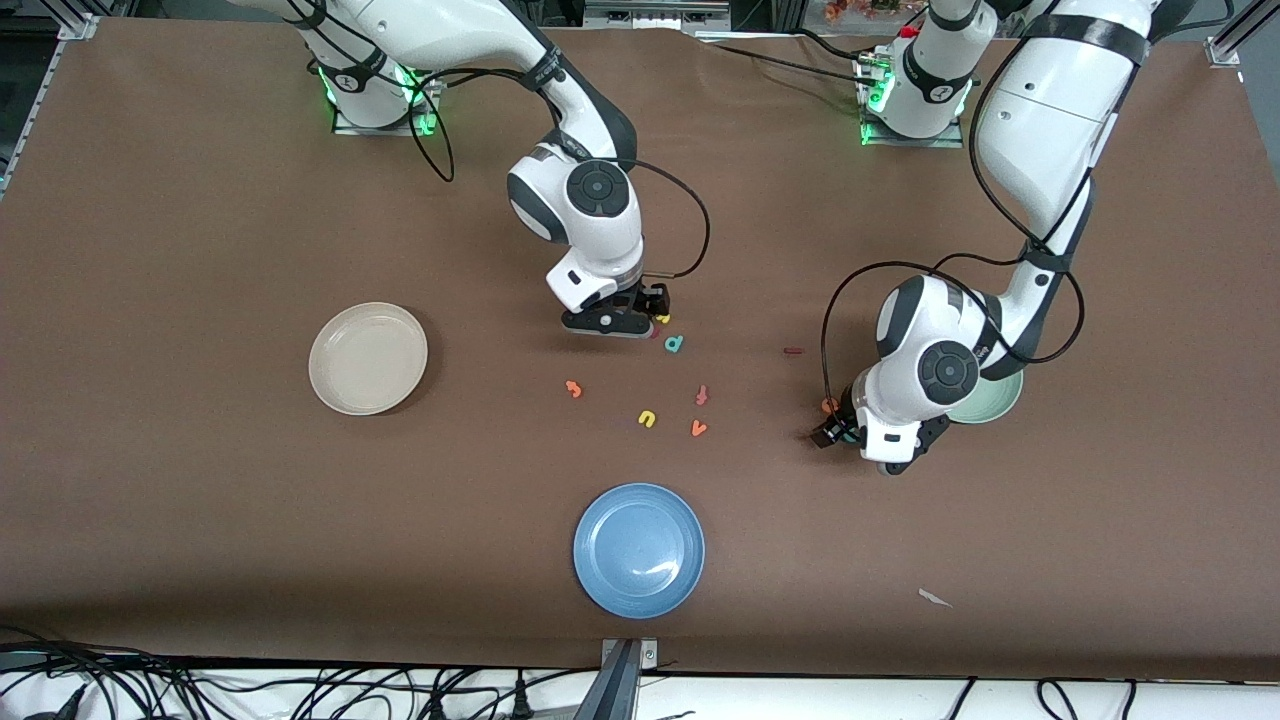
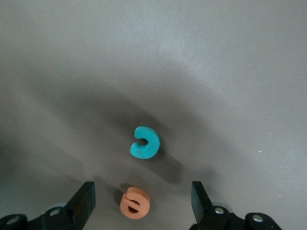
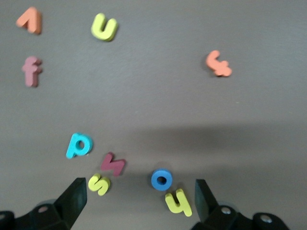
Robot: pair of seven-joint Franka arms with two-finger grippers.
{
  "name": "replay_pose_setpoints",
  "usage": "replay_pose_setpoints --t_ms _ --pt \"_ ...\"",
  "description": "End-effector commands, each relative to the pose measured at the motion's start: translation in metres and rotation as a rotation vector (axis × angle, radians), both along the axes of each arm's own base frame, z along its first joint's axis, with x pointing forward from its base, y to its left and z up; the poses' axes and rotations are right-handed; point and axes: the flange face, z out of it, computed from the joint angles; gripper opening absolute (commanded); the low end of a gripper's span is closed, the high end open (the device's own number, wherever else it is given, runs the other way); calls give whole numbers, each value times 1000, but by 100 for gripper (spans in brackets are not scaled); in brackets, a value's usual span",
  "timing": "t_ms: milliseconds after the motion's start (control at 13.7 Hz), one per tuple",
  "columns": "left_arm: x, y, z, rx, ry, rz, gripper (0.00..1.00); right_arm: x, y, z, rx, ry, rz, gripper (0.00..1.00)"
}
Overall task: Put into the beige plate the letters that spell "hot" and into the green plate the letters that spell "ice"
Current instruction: 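Reach the left gripper to the orange e while the right gripper reaches the blue o, then grasp the orange e with the left gripper while the right gripper lowers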
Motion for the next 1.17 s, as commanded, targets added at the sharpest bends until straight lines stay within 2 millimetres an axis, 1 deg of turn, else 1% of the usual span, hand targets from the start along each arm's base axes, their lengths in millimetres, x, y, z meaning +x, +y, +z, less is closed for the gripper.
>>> replay_pose_setpoints --t_ms 0,73,146,220,293,366,513,659,805,952,1025,1098 --pt "-10 -1 3 -7 3 14 77 -8 -4 -17 29 -26 112 100" --pt "-10 -1 3 -7 3 13 73 -12 -6 -30 41 -39 144 100" --pt "-10 -1 3 -7 4 14 70 -18 -9 -39 28 -44 186 100" --pt "-11 -4 3 -6 7 7 70 -20 -11 -42 15 -49 211 100" --pt "-13 -9 3 -4 10 13 66 -22 -12 -44 3 -51 226 100" --pt "-13 -11 3 -2 12 30 65 -24 -13 -47 -7 -54 239 100" --pt "-16 -18 4 0 15 25 65 -25 -14 -51 -20 -54 251 100" --pt "-16 -18 3 -1 15 23 65 -31 -18 -59 -37 -41 261 100" --pt "-16 -18 3 0 16 19 61 -36 -21 -65 -58 -47 289 100" --pt "-16 -14 2 1 18 13 61 -36 -21 -65 -58 -45 281 99" --pt "-15 -11 2 4 18 13 61 -36 -21 -65 -58 -45 279 95" --pt "-16 -11 1 8 24 8 61 -36 -21 -65 -57 -44 277 94"
